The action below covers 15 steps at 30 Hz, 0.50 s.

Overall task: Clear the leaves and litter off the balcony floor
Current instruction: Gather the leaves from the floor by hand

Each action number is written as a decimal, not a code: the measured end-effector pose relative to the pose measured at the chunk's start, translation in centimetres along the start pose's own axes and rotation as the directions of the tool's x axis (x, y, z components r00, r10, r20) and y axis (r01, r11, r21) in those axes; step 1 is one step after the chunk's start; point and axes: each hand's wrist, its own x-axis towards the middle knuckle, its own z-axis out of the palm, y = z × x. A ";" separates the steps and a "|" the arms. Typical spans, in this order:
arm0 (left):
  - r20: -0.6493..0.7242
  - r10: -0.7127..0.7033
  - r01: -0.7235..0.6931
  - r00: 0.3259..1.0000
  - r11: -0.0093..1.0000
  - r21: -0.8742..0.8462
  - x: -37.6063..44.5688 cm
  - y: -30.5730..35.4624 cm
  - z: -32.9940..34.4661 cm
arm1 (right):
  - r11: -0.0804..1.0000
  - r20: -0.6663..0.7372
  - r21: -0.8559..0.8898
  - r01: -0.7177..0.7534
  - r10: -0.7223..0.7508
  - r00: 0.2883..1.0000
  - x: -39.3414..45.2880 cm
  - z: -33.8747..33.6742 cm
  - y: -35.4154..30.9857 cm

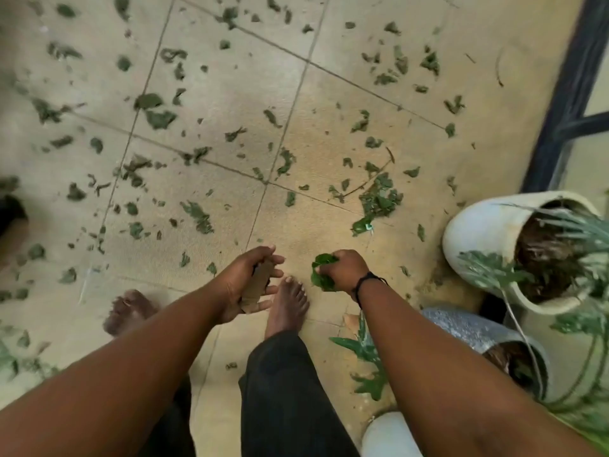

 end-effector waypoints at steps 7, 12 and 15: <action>0.007 -0.020 0.016 1.000 0.948 0.319 1.8 1.2 6.0 | 0.980 -0.237 -0.196 -0.014 -0.034 0.971 2.4 -7.8 5.8; -0.002 -0.060 0.057 0.998 0.927 0.370 6.4 2.2 7.7 | 0.940 -0.361 -0.339 0.043 -0.172 0.917 6.9 -11.7 6.9; -0.001 -0.083 0.077 0.997 0.915 0.395 8.5 2.2 7.5 | 0.915 -0.348 -0.393 0.085 -0.234 0.908 9.5 -12.5 7.1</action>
